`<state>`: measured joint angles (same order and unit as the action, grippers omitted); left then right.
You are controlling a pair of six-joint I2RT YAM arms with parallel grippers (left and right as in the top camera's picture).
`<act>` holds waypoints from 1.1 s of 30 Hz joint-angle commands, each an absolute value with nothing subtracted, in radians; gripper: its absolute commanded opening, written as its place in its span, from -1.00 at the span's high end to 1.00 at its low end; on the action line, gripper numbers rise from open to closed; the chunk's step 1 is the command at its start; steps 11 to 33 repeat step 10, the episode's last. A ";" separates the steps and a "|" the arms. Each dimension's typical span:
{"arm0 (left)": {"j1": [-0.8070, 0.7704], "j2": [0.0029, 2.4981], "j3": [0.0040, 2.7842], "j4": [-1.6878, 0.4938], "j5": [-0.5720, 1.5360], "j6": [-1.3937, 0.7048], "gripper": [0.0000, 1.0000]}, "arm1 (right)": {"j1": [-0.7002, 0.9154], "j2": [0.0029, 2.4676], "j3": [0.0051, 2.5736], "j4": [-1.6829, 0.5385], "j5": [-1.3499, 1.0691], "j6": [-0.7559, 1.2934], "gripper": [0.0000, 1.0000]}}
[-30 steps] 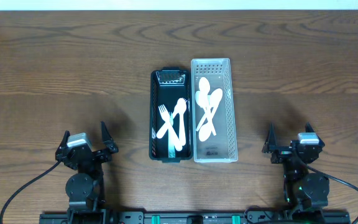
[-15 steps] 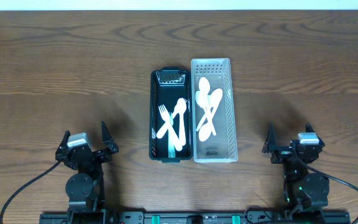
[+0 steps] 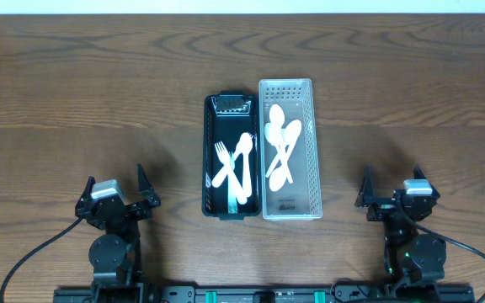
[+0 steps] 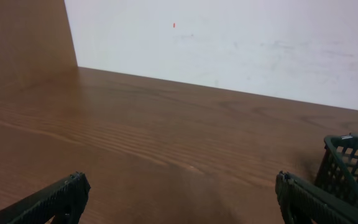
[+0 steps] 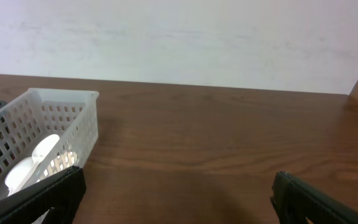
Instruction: Pack container
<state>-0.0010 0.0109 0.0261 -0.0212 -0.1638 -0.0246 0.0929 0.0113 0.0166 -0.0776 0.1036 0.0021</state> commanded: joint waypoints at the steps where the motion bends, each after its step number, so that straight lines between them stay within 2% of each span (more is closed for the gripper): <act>1: 0.004 0.005 0.004 -0.055 -0.165 -0.008 -0.96 | 0.087 0.005 0.011 -0.078 0.098 -0.013 -0.98; 33: 0.004 0.005 0.004 -0.055 -0.165 -0.008 -0.96 | 0.087 0.005 0.011 -0.078 0.098 -0.013 -0.99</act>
